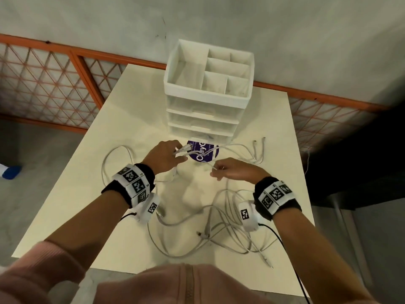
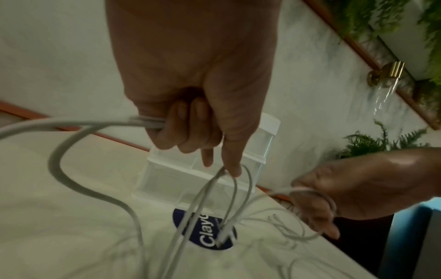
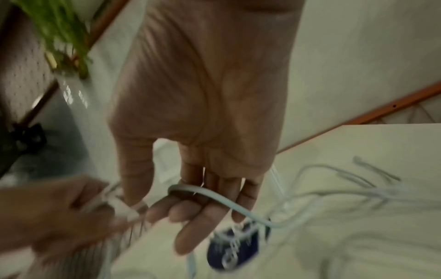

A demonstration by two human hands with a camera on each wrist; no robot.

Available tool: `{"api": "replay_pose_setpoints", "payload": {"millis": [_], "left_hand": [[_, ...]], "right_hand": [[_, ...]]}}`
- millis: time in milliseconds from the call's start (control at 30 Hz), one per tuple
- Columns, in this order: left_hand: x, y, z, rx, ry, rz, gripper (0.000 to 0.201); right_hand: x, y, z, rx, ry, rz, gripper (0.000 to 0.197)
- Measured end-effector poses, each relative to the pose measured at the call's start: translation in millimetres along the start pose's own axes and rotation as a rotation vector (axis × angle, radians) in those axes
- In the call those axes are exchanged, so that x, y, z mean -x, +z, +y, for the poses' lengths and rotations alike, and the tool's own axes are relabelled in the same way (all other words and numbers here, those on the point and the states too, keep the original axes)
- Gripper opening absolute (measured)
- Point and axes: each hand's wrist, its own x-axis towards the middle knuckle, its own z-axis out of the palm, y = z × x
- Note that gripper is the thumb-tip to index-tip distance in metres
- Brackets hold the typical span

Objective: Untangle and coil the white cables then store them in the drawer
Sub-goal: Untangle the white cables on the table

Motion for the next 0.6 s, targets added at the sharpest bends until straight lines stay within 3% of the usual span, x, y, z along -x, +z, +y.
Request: {"api": "replay_pose_setpoints", "payload": {"millis": [100,167,267,333,500,600], "left_hand": [[3.2,0.9,4.4,0.169,-0.025,0.014,0.034],[14.7,-3.5,12.5,0.252,-0.007,0.019,0.027],[18.4,-4.8,21.8,0.49,-0.012,-0.026,0.016],[22.2,-3.2,25.2,0.589,-0.009,-0.05,0.021],[23.1,-0.2,27.6,0.546,0.018,-0.042,0.028],[24.2,3.4,27.5,0.681,0.013,-0.1,0.029]], "right_hand": [[21.7,-13.7,-22.3,-0.115,-0.096,0.076,0.027],[47.5,-16.6,-35.9,-0.196,-0.132,0.106,0.026],[68.1,-24.9,-46.6,-0.274,-0.107,0.052,0.023],[78.9,-28.8,-51.7,-0.264,-0.051,0.057,0.021],[83.8,-45.9,-51.0,-0.034,-0.014,0.252,0.022],[81.2,-45.9,-51.1,-0.14,-0.121,0.336,0.025]]}}
